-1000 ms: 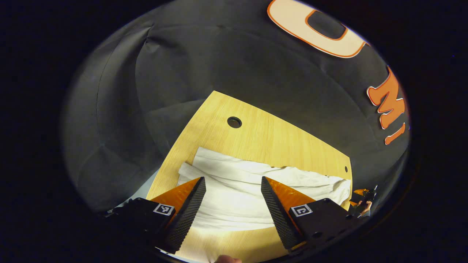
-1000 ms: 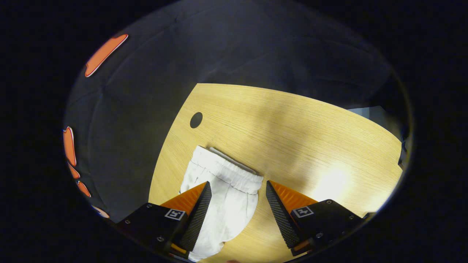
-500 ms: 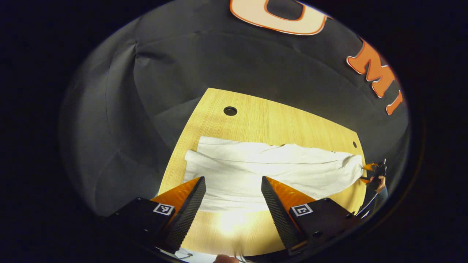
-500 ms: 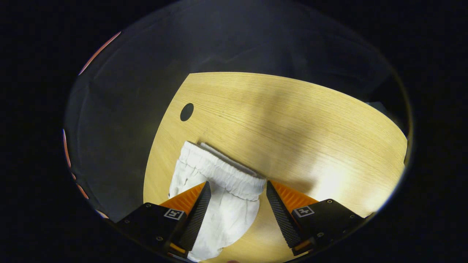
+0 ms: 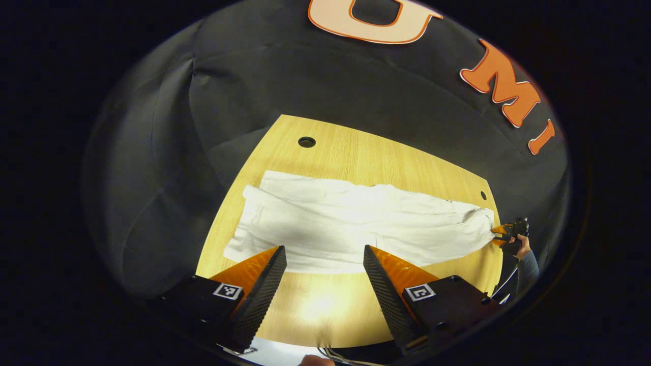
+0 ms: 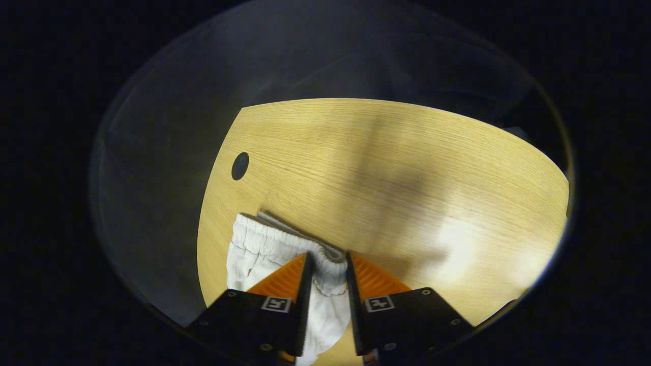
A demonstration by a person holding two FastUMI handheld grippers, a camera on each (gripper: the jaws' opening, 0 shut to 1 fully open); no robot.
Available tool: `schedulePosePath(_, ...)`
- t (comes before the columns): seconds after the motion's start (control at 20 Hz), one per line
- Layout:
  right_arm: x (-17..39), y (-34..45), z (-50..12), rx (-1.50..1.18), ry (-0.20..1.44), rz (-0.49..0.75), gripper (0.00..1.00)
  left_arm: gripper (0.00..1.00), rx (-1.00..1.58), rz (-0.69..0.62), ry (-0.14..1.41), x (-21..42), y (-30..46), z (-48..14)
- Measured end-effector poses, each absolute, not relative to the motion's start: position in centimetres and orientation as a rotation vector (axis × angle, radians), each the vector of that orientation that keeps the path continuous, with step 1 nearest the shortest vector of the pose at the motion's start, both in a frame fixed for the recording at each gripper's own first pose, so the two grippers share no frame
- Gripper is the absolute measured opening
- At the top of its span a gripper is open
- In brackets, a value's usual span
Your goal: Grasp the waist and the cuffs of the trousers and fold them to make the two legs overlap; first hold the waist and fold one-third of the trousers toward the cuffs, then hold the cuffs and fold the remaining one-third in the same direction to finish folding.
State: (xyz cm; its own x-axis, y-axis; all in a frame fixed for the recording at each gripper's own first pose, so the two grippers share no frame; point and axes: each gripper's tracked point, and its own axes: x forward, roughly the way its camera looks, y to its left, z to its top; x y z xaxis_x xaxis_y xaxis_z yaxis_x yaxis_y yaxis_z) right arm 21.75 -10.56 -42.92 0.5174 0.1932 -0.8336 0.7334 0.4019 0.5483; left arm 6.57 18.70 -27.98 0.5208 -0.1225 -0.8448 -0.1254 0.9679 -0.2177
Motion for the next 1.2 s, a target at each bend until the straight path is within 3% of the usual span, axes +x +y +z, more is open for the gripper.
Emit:
schedulePosePath(0.05, 21.8, -10.3, -42.9, 1.162, 0.991, -0.414, 0.22, 1.0, -0.271, 0.002, 1.029, 5.8, 18.4, -28.2)
schedulePosePath(0.15, 21.7, -10.1, -42.4, 1.197, 0.961, -0.4, 0.12, 1.0, -0.277, 0.007, 1.036, 4.4, 17.8, -28.5)
schedulePosePath(0.25, 21.4, -10.3, -41.8, 1.192, 0.93, -0.39, 0.08, 1.0, -0.291, 0.013, 1.033, 3.5, 17.0, -28.2)
schedulePosePath(1.15, 19.9, -3.7, -25.3, 1.245, 0.576, -0.196, 0.08, 1.0, -0.433, -0.117, 1.02, 3.5, 16.4, -30.7)
schedulePosePath(1.2, 19.7, -3.0, -24.7, 1.225, 0.568, -0.189, 0.13, 1.0, -0.436, -0.123, 1.023, 3.5, 16.6, -31.0)
